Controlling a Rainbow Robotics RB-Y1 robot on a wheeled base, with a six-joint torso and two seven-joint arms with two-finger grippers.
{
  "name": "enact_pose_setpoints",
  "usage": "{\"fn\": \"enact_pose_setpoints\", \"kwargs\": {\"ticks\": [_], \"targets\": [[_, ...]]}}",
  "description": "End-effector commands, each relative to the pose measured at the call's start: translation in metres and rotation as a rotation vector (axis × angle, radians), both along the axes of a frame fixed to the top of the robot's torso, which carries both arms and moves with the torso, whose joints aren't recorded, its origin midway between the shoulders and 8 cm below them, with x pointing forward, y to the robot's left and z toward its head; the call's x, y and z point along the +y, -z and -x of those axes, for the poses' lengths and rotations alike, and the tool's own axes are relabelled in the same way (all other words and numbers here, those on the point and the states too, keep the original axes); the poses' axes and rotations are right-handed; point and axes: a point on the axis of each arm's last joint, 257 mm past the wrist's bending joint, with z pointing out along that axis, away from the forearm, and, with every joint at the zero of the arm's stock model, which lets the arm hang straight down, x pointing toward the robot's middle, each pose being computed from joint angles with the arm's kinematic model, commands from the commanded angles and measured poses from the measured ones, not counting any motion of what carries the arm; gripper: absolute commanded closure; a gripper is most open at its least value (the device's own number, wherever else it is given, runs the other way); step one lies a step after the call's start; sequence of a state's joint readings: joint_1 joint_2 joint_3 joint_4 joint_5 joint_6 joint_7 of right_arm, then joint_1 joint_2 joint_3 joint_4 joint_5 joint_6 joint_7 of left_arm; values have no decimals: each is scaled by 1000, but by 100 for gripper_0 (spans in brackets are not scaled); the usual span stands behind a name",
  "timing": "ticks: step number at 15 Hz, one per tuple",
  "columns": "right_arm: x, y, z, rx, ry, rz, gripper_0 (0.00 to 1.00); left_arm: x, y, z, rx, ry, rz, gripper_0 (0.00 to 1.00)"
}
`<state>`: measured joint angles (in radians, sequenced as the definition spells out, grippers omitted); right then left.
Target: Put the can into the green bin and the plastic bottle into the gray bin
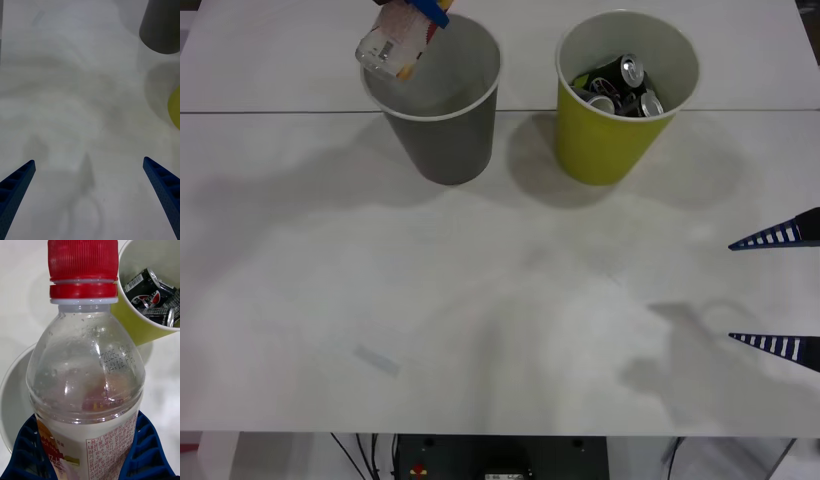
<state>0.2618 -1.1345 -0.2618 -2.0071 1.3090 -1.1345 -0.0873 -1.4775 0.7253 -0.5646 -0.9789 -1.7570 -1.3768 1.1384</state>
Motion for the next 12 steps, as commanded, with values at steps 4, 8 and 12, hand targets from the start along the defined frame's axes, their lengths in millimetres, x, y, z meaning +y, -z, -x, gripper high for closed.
{"fn": "enact_pose_setpoints", "kwargs": {"ticks": [4, 8, 12], "targets": [[0, 0, 0, 0, 0, 0, 0, -23, 9, -12, -7, -11, -15, 99], [0, 0, 0, 0, 0, 0, 0, -26, 9, -13, -15, -12, -13, 88], [0, 0, 0, 0, 0, 0, 0, -28, 7, -12, -11, -7, 6, 0]]}}
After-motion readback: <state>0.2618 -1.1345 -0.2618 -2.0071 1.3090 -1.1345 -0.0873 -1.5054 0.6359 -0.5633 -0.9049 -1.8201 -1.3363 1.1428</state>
